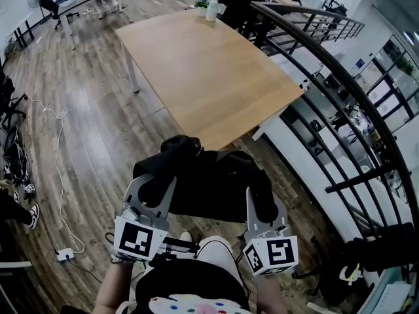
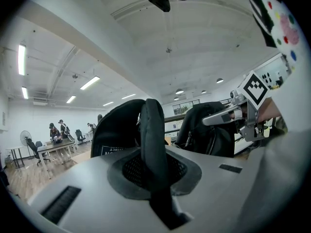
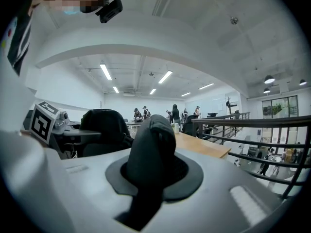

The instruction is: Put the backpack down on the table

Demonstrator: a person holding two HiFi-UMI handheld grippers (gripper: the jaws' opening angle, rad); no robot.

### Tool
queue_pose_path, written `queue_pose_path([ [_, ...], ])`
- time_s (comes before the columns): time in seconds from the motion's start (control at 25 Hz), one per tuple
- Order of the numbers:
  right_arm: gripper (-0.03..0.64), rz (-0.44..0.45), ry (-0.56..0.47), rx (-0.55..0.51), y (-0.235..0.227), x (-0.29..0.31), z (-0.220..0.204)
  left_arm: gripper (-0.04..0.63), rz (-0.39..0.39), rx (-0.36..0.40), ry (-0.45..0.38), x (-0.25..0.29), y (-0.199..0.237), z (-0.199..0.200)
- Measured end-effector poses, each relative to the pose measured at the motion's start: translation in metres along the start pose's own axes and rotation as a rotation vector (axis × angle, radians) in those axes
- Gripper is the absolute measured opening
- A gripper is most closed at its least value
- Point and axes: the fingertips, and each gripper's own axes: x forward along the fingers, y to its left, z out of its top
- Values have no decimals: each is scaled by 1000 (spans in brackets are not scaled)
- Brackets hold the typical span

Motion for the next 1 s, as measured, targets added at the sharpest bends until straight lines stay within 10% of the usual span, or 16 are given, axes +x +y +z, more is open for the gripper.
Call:
queue_pose_path([
  [1.0,67,83,9,5,-33,95,4,37,61,19,25,68,46,-6],
])
